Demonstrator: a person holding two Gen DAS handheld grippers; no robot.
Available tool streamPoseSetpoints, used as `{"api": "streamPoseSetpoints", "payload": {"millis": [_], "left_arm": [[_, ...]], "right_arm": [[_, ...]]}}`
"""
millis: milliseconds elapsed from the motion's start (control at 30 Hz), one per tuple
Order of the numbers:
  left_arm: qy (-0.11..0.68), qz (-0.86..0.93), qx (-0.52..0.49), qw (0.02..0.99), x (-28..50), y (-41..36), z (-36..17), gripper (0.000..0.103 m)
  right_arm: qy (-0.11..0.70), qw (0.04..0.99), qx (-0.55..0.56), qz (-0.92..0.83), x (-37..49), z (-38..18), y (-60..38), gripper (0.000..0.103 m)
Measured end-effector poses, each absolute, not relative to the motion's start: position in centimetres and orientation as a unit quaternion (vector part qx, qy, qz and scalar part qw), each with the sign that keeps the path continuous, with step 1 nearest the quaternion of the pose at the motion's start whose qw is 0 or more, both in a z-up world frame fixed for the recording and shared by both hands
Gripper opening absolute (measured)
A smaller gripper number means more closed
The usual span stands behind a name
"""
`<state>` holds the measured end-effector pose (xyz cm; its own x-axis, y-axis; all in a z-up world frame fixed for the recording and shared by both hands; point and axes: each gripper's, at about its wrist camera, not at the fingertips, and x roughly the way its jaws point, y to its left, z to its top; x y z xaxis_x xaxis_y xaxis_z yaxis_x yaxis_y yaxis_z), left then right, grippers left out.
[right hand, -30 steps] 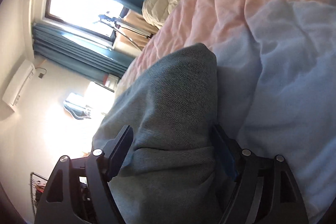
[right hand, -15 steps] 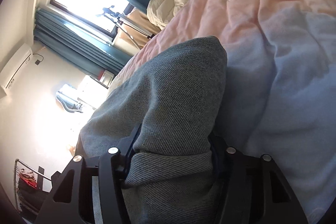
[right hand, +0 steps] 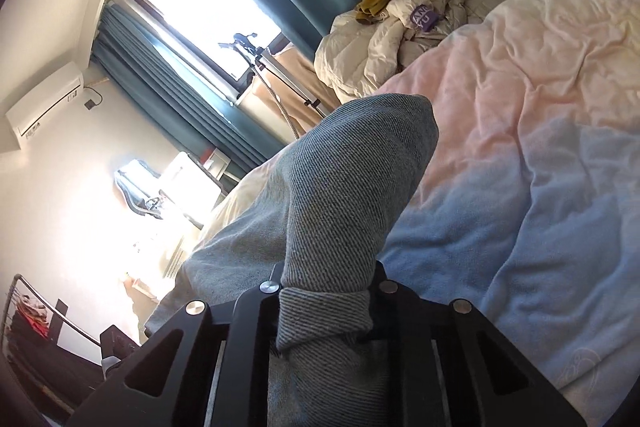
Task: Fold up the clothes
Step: 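Lift the jeans bundle with both tools and carry it across the duvet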
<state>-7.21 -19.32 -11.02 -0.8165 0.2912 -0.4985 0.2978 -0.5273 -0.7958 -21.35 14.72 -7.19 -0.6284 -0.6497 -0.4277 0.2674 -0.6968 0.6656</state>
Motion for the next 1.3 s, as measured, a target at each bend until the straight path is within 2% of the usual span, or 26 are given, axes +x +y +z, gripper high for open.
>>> {"api": "streamPoseSetpoints", "payload": {"millis": [467, 667, 833, 1100, 1300], "left_arm": [[0.464, -0.838, 0.276, -0.076, -4.7, -12.7, -1.5, 0.024], [0.449, -0.842, 0.278, -0.115, -4.4, -7.3, 2.5, 0.024], [0.433, -0.842, 0.285, -0.147, -0.6, -1.5, 4.6, 0.024], [0.42, -0.831, 0.309, -0.192, -4.1, 7.0, 5.4, 0.024], [0.4, -0.821, 0.339, -0.224, -9.1, 14.3, 4.3, 0.024]], "right_arm": [[-0.283, 0.253, 0.287, -0.88, -13.5, 3.7, 23.0, 0.015], [-0.288, 0.233, 0.262, -0.891, -10.3, 8.0, 29.2, 0.015], [-0.296, 0.211, 0.251, -0.897, -7.6, 10.5, 35.0, 0.015], [-0.307, 0.166, 0.228, -0.909, -5.0, 11.8, 44.6, 0.015], [-0.327, 0.122, 0.222, -0.91, -5.4, 9.7, 52.0, 0.015]]}}
